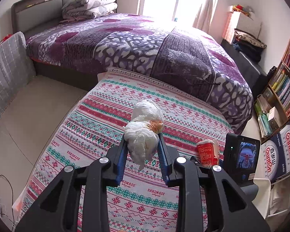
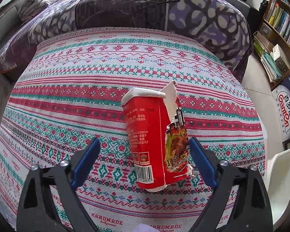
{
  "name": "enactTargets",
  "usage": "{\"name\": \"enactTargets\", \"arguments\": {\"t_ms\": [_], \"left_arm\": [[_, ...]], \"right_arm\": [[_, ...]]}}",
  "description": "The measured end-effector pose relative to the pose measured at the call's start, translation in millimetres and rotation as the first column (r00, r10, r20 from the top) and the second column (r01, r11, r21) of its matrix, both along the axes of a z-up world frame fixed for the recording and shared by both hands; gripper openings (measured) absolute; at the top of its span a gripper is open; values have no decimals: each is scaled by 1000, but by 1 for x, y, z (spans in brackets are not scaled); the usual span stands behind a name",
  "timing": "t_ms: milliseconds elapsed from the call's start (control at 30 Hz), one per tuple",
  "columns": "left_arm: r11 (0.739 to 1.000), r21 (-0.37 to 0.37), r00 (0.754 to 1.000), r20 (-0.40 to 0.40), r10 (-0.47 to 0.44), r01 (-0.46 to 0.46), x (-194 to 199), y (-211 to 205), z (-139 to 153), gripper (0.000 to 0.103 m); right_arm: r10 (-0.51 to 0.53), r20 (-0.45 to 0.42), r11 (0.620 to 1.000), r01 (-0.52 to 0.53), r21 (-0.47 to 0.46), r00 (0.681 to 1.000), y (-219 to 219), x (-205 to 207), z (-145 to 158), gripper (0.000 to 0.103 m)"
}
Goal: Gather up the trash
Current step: 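Carry the red cup over the bin and release with the right tool while the left tool carries the tissue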
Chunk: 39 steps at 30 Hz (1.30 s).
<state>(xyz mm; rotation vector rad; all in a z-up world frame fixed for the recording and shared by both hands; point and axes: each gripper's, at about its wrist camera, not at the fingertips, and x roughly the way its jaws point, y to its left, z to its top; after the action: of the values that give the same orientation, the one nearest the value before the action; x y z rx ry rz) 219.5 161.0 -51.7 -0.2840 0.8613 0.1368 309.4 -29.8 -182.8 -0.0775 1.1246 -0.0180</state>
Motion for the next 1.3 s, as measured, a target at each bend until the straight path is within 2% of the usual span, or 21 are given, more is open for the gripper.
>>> {"name": "enactTargets", "arguments": {"t_ms": [33,133,267,400,600,733,867,1033,1300], "left_arm": [[1000,5,1000,2,3,-3,-2,0,0,30],[1000,20,1000,19,15,-15,-7,2,5,30],[998,35,997,64,52,-54,-15,7,17,30],[993,45,988,115,103,-109,-25,11,30,30],[980,86,964,215,155,-177,-41,5,49,30],[976,88,950,259,172,-201,-50,-1,59,30],[977,76,942,287,172,-201,-57,-12,65,30],[980,103,936,326,130,-172,-70,-36,70,30],[988,127,936,349,43,-92,-80,-73,73,30]], "right_arm": [[8,-11,1000,-8,2,1000,2,1,0,51],[21,10,999,-22,25,1000,5,-3,8,46],[34,103,998,-39,48,994,9,-14,35,45],[45,217,996,-61,65,975,16,-30,75,45],[36,391,997,-60,50,920,15,-65,131,45],[9,469,999,-27,31,883,8,-87,157,46],[-11,517,1000,4,14,856,-1,-108,178,46],[-61,520,998,39,53,852,-22,-126,196,46],[-154,519,988,124,92,841,-60,-148,198,46]]}}
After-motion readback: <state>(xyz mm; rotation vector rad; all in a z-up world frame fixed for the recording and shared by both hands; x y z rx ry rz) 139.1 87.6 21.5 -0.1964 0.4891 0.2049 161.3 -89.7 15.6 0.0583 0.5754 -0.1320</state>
